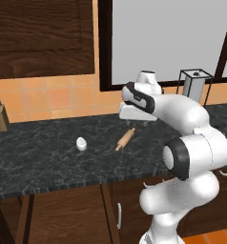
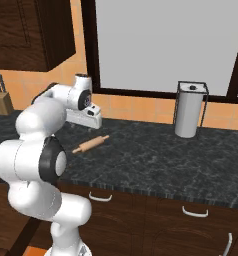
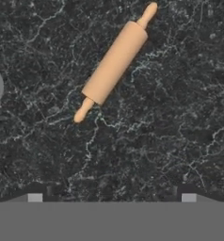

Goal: Pick the rolling pin from the drawer and place it on the counter.

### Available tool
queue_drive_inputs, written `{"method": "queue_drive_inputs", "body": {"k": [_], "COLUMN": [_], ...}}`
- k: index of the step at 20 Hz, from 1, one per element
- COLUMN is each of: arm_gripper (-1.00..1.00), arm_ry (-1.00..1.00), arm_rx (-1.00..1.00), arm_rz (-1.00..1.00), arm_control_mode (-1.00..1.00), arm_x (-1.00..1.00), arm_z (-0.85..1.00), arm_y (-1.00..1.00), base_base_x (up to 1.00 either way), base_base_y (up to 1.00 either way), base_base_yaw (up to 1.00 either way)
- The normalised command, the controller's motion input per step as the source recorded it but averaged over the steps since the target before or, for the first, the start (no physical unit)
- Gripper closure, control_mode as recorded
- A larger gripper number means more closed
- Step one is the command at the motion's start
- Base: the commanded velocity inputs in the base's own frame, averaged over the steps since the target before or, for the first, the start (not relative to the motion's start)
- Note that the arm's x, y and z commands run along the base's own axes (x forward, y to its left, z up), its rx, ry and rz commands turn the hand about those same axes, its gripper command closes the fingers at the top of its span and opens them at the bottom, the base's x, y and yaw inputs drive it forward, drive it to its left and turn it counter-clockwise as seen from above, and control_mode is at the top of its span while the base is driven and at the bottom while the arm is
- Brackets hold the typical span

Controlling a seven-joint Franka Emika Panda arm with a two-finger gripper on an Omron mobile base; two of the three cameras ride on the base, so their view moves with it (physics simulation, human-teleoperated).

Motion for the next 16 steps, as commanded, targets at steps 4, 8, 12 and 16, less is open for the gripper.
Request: {"method": "queue_drive_inputs", "body": {"k": [4,8,12,16], "arm_gripper": [-1.00,-1.00,-1.00,-1.00], "arm_ry": [-0.16,-0.17,-0.22,-0.20], "arm_rx": [-0.03,-0.06,-0.04,-0.02], "arm_rz": [0.15,0.21,0.18,0.14], "arm_control_mode": [-1.00,-1.00,-1.00,-1.00], "arm_x": [-1.00,-1.00,-1.00,-1.00], "arm_z": [0.48,0.08,0.08,0.13], "arm_y": [0.00,0.00,0.00,0.00], "base_base_x": [0.00,0.00,0.00,0.00], "base_base_y": [0.00,0.00,0.00,0.00], "base_base_yaw": [0.00,0.00,0.00,0.00]}}
